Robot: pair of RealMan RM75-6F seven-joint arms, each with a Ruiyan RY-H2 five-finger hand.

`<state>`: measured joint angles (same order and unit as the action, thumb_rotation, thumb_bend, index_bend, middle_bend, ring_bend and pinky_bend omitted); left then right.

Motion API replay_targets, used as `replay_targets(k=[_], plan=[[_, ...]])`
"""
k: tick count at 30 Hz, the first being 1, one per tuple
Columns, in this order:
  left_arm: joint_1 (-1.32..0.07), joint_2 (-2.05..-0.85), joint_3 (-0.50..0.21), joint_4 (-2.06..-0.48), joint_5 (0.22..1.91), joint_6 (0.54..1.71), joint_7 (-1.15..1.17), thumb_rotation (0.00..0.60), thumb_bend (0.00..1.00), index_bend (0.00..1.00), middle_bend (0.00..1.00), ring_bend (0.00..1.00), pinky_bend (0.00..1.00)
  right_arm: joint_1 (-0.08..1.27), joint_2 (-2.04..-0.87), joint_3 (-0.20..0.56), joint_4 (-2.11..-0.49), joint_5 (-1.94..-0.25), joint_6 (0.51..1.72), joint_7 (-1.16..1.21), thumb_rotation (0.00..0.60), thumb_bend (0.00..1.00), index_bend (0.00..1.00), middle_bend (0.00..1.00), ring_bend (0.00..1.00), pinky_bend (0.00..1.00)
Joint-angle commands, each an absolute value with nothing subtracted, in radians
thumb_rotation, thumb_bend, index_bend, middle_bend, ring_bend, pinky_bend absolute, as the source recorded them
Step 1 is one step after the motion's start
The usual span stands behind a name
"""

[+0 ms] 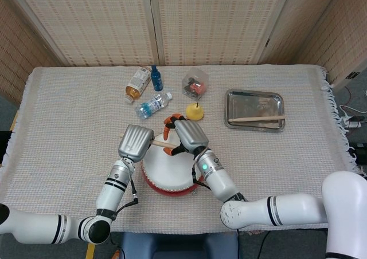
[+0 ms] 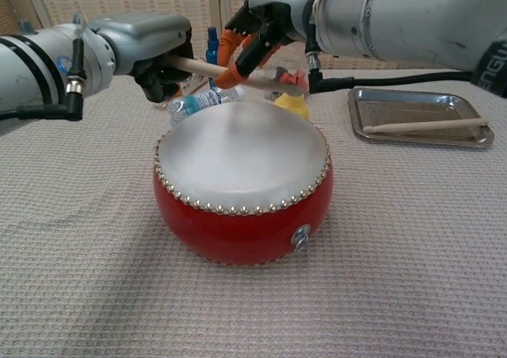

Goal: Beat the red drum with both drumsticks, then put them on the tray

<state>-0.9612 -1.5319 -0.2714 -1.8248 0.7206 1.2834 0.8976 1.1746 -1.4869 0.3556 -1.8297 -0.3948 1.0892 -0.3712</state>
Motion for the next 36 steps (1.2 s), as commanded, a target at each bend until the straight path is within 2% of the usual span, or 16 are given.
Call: replay_targets(k=[1, 25, 30, 36], plan=[[-0.961, -1.532, -0.269, -1.825, 0.725, 1.284, 0.894, 0.6, 0.81, 0.95, 1.0, 1.0, 1.0, 1.174, -1.492, 0.358, -1.826, -0.393, 1.088, -0.376, 0.6, 0.39, 0.57, 0.23, 0.08, 0.2], [-0.967, -1.537, -0.255, -1.807, 0.729, 1.286, 0.883, 0.6, 0.8, 0.92, 1.0, 1.0, 1.0, 1.156, -1.538, 0.377, -1.788, -0.433, 1.077, -0.386, 0.6, 0.58, 0.63, 0.26, 0.11, 0.2], [-0.97, -1.535, -0.25, -1.806, 0.736, 1.286, 0.89, 0.6, 0.8, 0.87, 1.0, 0.98, 1.0, 1.157, -1.544, 0.381, -1.784, -0.434, 1.081, -0.397, 0.6, 0.65, 0.65, 0.28, 0.13, 0.2], [-0.97, -1.536, -0.246, -1.803, 0.752, 1.295, 0.893, 0.6, 0.78, 0.77, 0.9, 0.9, 1.0, 1.155, -1.555, 0.386, -1.775, -0.43, 1.083, -0.401, 0.6, 0.7, 0.68, 0.31, 0.16, 0.24]])
